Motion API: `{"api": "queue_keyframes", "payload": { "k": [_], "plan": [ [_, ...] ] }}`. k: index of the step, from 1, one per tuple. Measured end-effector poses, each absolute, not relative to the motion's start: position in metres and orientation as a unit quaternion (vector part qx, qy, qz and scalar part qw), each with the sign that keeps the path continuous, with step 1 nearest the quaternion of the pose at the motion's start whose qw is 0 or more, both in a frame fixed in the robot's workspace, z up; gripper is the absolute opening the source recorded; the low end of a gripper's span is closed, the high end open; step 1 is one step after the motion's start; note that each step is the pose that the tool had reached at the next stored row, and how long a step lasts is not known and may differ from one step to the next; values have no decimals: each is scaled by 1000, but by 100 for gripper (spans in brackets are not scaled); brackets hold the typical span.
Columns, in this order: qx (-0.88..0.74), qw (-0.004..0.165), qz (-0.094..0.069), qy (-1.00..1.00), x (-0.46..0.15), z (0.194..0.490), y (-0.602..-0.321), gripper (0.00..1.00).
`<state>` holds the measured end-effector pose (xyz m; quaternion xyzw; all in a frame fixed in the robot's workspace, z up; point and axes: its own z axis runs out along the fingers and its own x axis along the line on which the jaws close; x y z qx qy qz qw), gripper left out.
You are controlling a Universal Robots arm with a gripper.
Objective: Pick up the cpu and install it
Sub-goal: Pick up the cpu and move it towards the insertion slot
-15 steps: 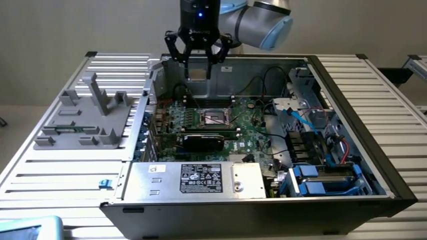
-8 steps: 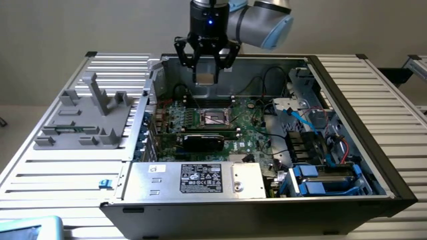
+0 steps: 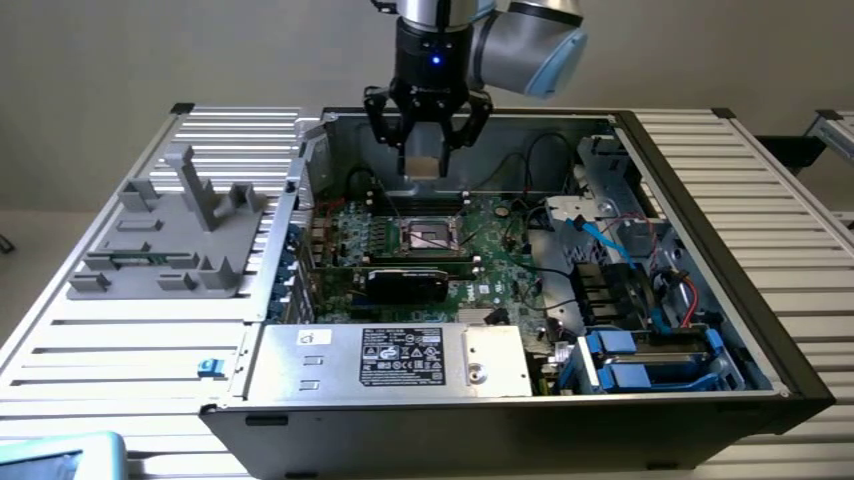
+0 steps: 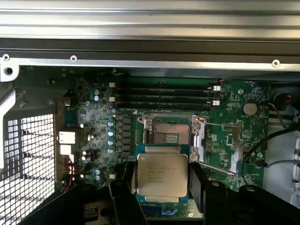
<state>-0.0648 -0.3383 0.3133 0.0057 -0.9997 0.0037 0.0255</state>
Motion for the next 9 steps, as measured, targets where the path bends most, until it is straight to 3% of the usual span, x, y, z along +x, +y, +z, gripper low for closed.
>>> {"api": "queue_keyframes", "payload": {
  "k": [9],
  "plan": [
    [6,25,3,-1000,-57,297,-336,55]
  ]
}}
